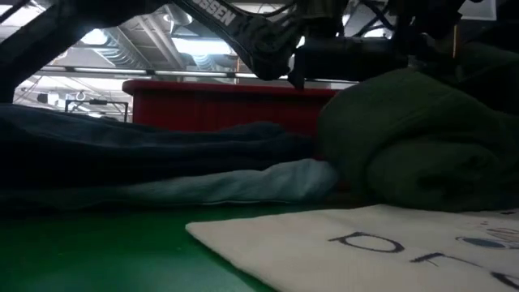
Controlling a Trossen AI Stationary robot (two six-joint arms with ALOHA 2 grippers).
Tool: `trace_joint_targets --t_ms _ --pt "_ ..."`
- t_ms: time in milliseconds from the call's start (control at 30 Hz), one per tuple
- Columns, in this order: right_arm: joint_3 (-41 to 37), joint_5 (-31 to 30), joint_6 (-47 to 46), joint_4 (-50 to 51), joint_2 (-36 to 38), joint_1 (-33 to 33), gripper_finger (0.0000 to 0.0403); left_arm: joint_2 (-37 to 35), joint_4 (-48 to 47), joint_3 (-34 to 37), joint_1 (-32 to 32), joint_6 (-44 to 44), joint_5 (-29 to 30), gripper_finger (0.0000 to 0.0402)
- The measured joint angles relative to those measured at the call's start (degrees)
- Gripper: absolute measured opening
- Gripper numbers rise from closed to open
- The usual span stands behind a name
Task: Fold Laundry from Bin
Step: Fold the dark green polo shirt
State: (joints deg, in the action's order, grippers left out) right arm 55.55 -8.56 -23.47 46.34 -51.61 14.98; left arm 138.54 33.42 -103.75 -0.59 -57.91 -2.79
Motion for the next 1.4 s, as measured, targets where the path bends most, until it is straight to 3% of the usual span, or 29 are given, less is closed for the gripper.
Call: trace_joint_targets --t_ms 233,533,767,1400 --pt "0.0 0.2 0.0 0.7 0.1 0.0 0.0166 3.0 -0.2 -5.4 -0.3 2.8 2.6 0.0002" --pt "0.0 0.5 0.2 1.6 0.0 0.1 0.0166 3.0 -3.1 -5.5 -0.5 11.0 7.7 0.0003" --pt "0.0 0.7 0.1 3.3 0.0 0.1 0.0166 3.0 -4.5 -5.6 -1.5 16.1 13.4 0.0029" --pt "0.0 5.1 -0.1 3.2 0.0 0.0 0.0166 3.0 -4.9 -5.5 -1.4 22.8 11.3 0.0127"
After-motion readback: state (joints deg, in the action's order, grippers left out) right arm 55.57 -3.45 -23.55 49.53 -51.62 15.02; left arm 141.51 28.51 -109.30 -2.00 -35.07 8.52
